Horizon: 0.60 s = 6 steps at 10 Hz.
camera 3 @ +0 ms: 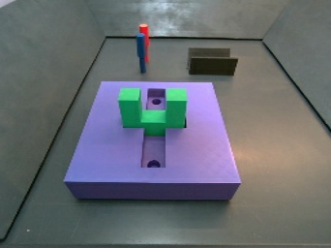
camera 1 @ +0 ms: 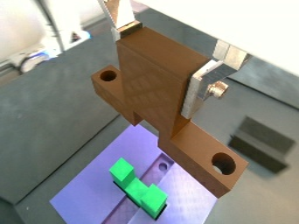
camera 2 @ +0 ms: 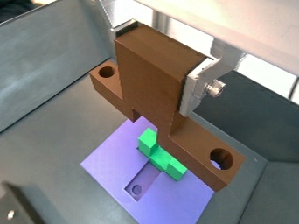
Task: Pick up the brown object. Move up. Move to above the board. Insert the brown object.
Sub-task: Insert the brown object.
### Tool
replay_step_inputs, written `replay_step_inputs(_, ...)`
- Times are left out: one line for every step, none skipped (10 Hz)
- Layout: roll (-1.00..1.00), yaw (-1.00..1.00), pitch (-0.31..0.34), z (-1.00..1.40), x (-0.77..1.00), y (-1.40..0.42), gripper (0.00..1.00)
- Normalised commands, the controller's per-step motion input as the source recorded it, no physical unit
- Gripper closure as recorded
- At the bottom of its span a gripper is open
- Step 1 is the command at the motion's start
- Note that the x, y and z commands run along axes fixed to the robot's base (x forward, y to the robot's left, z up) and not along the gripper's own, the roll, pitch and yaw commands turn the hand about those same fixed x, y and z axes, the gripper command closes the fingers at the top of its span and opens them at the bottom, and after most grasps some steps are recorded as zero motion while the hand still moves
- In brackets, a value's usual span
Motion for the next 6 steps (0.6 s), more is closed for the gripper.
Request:
replay_step_inputs(-0.14, -0.79, -0.179, -0.15, 0.00, -0.14, 1.00)
replay_step_inputs(-0.16, -0.85, -0.179, -0.15, 0.00, -0.14, 1.00)
replay_step_inputs(-0.13, -0.87, -0.184, -0.19, 0.00, -0.16, 1.00)
replay_step_inputs(-0.06, -0.89, -0.130, -0.19, 0.00, -0.15, 1.00)
replay_step_inputs(-0.03, -0.89, -0.101, -0.22, 0.00, -0.17, 1.00)
replay_step_inputs(0.00, -0.91, -0.053, -0.20, 0.00, -0.20, 1.00)
